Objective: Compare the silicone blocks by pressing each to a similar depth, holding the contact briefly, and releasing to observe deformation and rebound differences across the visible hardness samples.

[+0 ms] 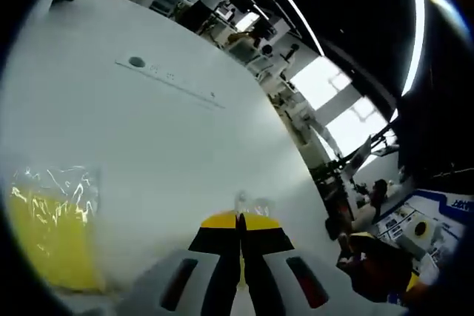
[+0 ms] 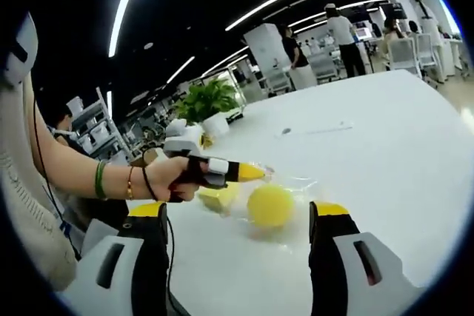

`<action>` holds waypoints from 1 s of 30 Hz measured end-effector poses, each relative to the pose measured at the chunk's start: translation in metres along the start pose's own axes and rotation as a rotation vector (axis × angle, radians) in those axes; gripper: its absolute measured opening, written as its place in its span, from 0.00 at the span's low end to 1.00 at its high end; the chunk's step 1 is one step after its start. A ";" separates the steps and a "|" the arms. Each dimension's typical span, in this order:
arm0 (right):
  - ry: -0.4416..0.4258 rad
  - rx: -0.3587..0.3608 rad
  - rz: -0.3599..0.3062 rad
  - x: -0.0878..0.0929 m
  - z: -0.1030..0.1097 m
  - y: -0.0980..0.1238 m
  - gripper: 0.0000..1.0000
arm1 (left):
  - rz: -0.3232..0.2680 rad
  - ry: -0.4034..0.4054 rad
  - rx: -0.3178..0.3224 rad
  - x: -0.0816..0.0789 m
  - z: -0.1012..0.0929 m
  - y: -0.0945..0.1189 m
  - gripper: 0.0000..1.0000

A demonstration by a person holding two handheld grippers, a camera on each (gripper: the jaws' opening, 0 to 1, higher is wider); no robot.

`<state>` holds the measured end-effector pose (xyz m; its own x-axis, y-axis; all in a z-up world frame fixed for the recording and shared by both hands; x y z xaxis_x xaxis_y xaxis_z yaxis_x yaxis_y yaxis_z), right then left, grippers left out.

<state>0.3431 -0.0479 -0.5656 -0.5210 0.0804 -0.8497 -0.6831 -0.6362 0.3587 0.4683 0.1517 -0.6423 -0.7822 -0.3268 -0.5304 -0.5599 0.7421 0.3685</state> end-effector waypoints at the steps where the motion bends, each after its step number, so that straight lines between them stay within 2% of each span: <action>1: -0.003 -0.001 0.001 0.000 -0.001 -0.001 0.72 | 0.000 0.008 -0.003 0.001 0.002 -0.002 0.00; 4: -0.009 -0.008 0.007 0.000 -0.001 -0.003 0.71 | -0.004 0.046 -0.033 0.004 0.010 -0.008 0.00; 9: -0.011 -0.027 0.017 0.000 -0.002 -0.007 0.65 | -0.008 0.036 -0.037 0.007 0.011 -0.015 0.00; 13: -0.021 -0.032 0.018 -0.001 -0.004 -0.012 0.66 | -0.007 0.076 -0.044 0.015 0.016 -0.019 0.00; 17: -0.014 -0.029 0.023 0.000 -0.005 -0.014 0.66 | 0.016 0.081 -0.051 0.022 0.022 -0.023 0.00; 21: -0.016 -0.027 0.028 0.001 -0.005 -0.014 0.66 | 0.043 0.076 -0.060 0.030 0.029 -0.025 0.00; 24: -0.018 -0.025 0.031 0.002 -0.005 -0.014 0.66 | 0.038 0.072 -0.061 0.029 0.029 -0.024 0.00; 30: -0.018 -0.027 0.035 0.003 -0.004 -0.013 0.65 | 0.063 0.004 -0.052 0.027 0.028 -0.022 0.03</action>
<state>0.3528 -0.0421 -0.5741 -0.5535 0.0711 -0.8298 -0.6505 -0.6590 0.3774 0.4676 0.1434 -0.6860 -0.8171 -0.2827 -0.5024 -0.5232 0.7297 0.4403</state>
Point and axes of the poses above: the point that each gripper's makers call its tool centre point, and the gripper's own axes: y roughly backward along the fingers, z roughly to its left, x roughly out of its underside, the point moved 8 cm from there along y, roughly backward along the fingers, and after that the axes turned 8 degrees about x, right-handed, at the moved point
